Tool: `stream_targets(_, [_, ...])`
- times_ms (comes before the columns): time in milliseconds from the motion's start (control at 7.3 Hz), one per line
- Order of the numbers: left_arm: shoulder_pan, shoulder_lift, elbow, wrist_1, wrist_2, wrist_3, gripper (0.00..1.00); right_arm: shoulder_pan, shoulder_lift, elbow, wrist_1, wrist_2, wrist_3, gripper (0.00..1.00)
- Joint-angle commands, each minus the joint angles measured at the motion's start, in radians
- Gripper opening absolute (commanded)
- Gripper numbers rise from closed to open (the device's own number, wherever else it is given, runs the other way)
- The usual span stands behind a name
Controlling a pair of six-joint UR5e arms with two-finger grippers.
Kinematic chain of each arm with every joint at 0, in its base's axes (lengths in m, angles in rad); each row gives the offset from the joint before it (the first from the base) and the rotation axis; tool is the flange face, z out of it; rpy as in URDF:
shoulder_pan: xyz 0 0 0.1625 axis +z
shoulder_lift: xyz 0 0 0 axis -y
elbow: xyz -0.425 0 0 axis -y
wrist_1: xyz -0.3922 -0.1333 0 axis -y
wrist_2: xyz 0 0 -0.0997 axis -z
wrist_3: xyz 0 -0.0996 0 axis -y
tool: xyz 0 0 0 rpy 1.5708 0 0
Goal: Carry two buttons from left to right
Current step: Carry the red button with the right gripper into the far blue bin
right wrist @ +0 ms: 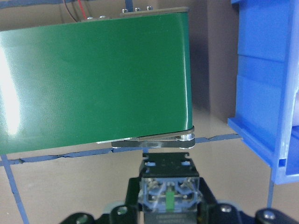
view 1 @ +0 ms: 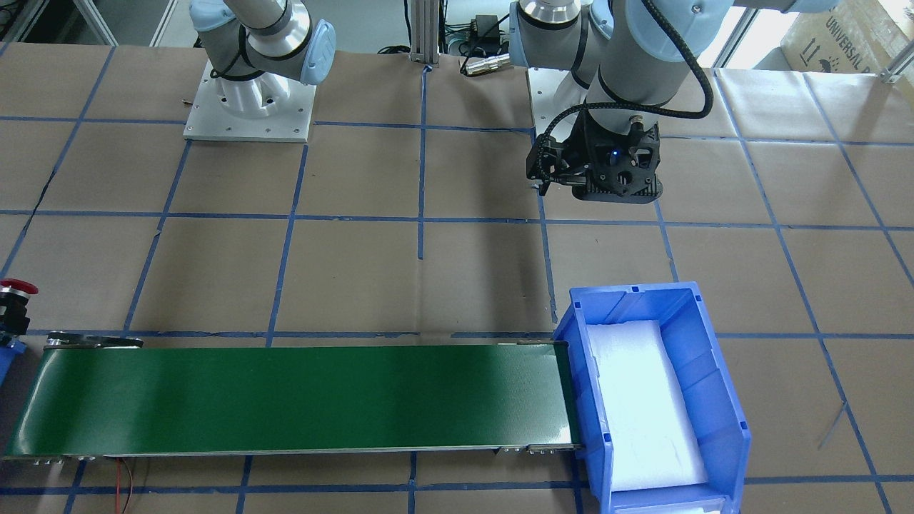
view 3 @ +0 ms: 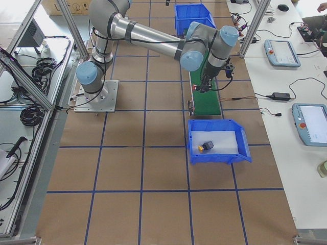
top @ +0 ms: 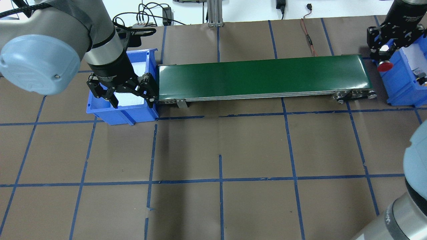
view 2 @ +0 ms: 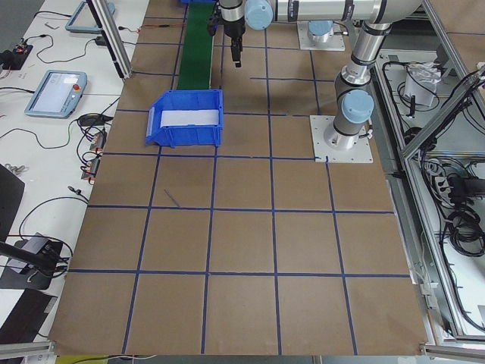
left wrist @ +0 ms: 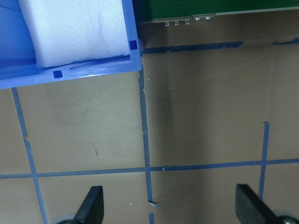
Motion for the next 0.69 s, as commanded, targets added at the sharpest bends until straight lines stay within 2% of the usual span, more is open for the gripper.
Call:
stream_targets(0, [0.000,0.001,0.000,0.000,0.000,0.000,1.00,-0.010,-0.004,0.001,0.003,-0.003,-0.005,0.31])
stream_targets(274, [0.000,0.001,0.000,0.000,0.000,0.003,1.00,-0.107,-0.015,-0.017,-0.018,-0.003,-0.022,0.31])
stream_targets(548, [0.000,0.001,0.000,0.000,0.001,0.005,1.00,-0.168,-0.001,-0.014,-0.135,-0.094,-0.121,0.31])
